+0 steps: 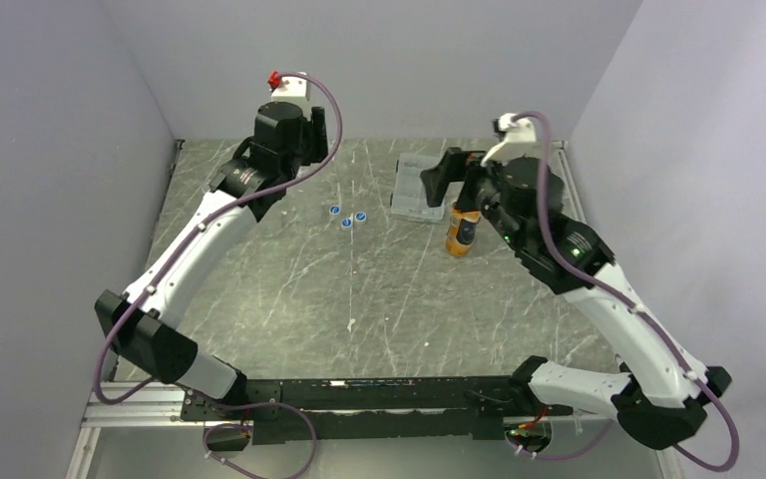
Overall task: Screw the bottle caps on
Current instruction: Pick up the plastic bottle at the center of the board.
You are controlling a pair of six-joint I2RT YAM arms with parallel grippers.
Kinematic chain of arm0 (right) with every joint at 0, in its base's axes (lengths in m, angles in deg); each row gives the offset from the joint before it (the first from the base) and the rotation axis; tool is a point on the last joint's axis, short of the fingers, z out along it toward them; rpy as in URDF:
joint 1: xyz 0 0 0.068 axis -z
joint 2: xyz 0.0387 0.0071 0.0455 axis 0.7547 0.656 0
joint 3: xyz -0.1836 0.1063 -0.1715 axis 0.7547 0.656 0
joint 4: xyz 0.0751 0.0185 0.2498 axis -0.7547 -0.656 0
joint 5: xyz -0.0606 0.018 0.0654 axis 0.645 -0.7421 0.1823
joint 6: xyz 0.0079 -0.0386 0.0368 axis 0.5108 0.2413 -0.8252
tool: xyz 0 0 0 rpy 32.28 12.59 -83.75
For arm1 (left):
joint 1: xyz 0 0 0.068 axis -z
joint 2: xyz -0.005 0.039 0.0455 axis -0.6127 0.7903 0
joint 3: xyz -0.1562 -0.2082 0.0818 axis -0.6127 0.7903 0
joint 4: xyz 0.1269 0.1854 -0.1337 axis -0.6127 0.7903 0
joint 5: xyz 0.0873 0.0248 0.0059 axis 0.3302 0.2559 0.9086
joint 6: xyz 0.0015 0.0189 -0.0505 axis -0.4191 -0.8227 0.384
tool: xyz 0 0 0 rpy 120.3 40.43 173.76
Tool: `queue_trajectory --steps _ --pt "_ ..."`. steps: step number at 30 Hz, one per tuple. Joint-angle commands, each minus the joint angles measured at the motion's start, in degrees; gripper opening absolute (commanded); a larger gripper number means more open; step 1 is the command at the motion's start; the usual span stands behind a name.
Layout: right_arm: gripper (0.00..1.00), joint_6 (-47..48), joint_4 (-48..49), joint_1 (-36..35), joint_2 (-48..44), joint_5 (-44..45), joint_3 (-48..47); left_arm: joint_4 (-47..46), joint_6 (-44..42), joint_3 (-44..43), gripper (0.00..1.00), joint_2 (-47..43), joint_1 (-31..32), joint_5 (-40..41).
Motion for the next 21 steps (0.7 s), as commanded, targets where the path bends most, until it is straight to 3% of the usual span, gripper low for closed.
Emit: queue_trajectory --steps 1,12,21 --pt "0.99 0.05 -0.6 0.08 3.45 -4.68 -1.45 5.5 -0.34 -1.08 0.67 4.04 -1.65 3.33" --pt "0.99 -1.32 0.23 0.11 5.83 -7.76 1.04 3.73 -1.79 -3.0 0.59 12.96 -3.57 7.94" --pt "0.99 -1.43 0.58 0.1 5.32 -8.21 2.57 1.14 -2.16 -2.38 0.58 15.92 -5.47 6.21"
